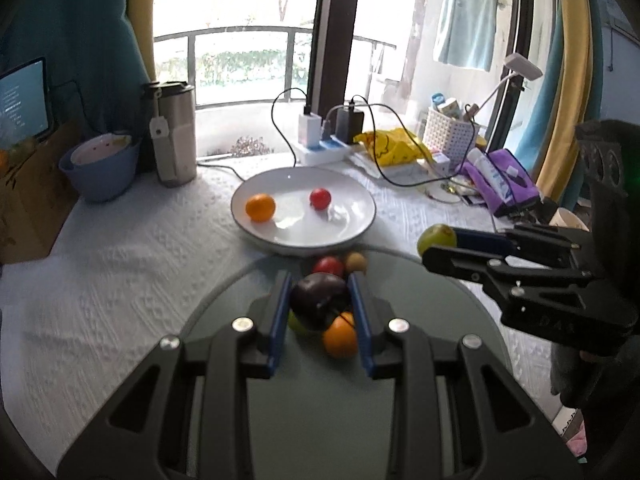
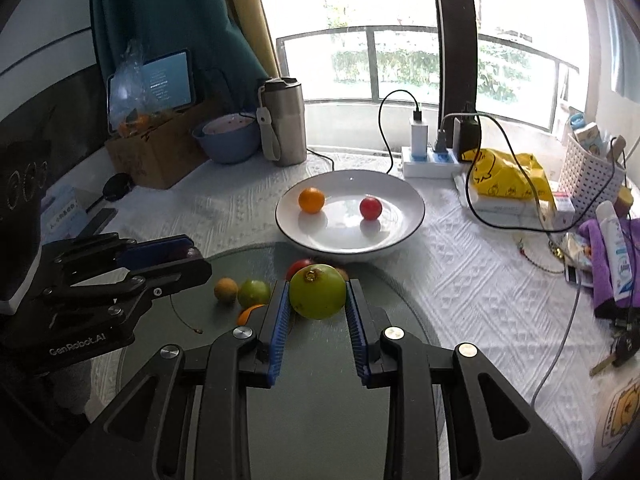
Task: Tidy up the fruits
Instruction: 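Carry the dark plum and green plum onto the plate and release both, then return to the tray and grasp the tangerine with the right tool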
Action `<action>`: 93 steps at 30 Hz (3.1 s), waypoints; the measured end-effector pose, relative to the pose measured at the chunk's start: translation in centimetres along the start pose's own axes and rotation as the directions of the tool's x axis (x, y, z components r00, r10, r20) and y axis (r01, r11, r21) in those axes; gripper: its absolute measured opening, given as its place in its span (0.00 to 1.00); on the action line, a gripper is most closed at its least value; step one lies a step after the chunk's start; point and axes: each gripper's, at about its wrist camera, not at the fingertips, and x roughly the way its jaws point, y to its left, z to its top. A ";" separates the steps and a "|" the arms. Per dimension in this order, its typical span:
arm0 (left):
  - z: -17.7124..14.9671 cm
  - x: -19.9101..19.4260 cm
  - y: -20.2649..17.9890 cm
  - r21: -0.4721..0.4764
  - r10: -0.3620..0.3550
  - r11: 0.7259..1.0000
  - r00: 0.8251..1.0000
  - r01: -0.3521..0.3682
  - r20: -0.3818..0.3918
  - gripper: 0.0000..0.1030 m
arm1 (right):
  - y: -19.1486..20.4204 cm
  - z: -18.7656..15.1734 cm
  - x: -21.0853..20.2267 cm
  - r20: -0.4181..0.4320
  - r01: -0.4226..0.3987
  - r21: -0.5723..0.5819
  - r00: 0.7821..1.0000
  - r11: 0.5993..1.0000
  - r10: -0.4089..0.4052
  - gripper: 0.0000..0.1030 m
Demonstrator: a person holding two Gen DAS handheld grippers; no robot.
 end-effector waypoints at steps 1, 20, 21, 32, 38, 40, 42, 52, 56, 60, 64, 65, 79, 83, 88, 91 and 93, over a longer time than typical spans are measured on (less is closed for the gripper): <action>0.2 0.2 0.0 -0.001 -0.001 1.000 1.000 0.001 0.003 0.30 | -0.1 0.2 0.1 0.002 0.000 -0.001 1.000 1.000 0.000 0.29; 3.7 5.8 2.7 0.005 -0.012 1.000 1.000 0.012 -0.013 0.30 | -2.3 3.3 4.6 -0.006 -0.002 0.004 1.000 1.000 0.002 0.29; 3.8 6.0 2.8 0.003 -0.013 1.000 1.000 0.013 -0.014 0.30 | -2.4 3.5 4.9 -0.008 -0.002 0.003 1.000 1.000 0.002 0.29; 4.8 10.0 3.8 -0.012 -0.017 1.000 0.998 0.017 -0.055 0.30 | -4.2 4.7 8.9 -0.046 -0.003 0.008 0.999 1.000 0.003 0.29; 5.1 12.1 4.1 -0.025 -0.025 0.999 0.996 0.022 -0.084 0.30 | -4.9 5.5 11.9 -0.080 -0.004 0.005 0.997 1.000 0.005 0.29; 5.2 12.9 4.3 -0.032 -0.026 0.999 0.994 0.023 -0.104 0.30 | -5.3 5.8 13.0 -0.094 0.004 0.017 0.996 1.000 -0.002 0.29; 5.5 13.7 4.7 -0.032 -0.032 0.999 0.992 0.028 -0.122 0.30 | -5.7 6.0 14.0 -0.109 0.004 0.030 0.994 1.000 -0.001 0.29; 6.2 16.0 5.7 -0.047 -0.022 0.999 0.987 0.015 -0.160 0.30 | -6.3 7.1 16.6 -0.130 0.012 0.034 0.992 0.999 -0.008 0.29; 6.3 16.0 6.0 -0.068 -0.033 0.997 0.986 0.022 -0.161 0.31 | -6.2 7.1 16.9 -0.134 0.017 0.036 0.991 0.999 -0.012 0.29; 6.6 14.9 6.0 -0.068 -0.020 0.998 0.991 0.011 -0.134 0.31 | -6.0 7.1 16.5 -0.128 0.020 0.041 0.992 0.999 -0.015 0.29; 6.7 13.3 6.3 -0.073 -0.011 0.997 0.994 0.004 -0.109 0.32 | -5.5 7.2 15.8 -0.119 0.026 0.039 0.993 0.999 -0.022 0.29; 6.6 13.0 6.4 -0.076 -0.009 0.997 0.994 0.001 -0.105 0.33 | -5.3 7.3 15.4 -0.116 0.027 0.039 0.993 0.999 -0.023 0.29; 5.0 7.3 6.6 -0.112 -0.005 0.994 0.999 0.001 -0.038 0.44 | -2.5 6.5 9.8 -0.061 0.049 0.036 0.997 0.998 -0.046 0.35; 4.3 5.7 6.3 -0.112 -0.008 0.994 1.000 0.006 -0.024 0.44 | -1.2 5.6 8.4 -0.057 0.046 0.036 0.997 0.998 -0.044 0.35; 3.4 3.9 6.1 -0.115 -0.013 0.993 1.000 0.012 -0.008 0.44 | 0.1 4.7 6.9 -0.049 0.047 0.032 0.998 0.998 -0.045 0.35; 2.6 3.1 6.0 -0.124 -0.018 0.992 1.000 0.017 -0.004 0.44 | 0.7 4.1 6.2 -0.047 0.048 0.029 0.998 0.998 -0.046 0.35; 2.0 2.5 5.9 -0.125 -0.020 0.992 1.000 0.020 -0.003 0.44 | 1.2 3.7 5.7 -0.049 0.048 0.025 0.998 0.999 -0.047 0.35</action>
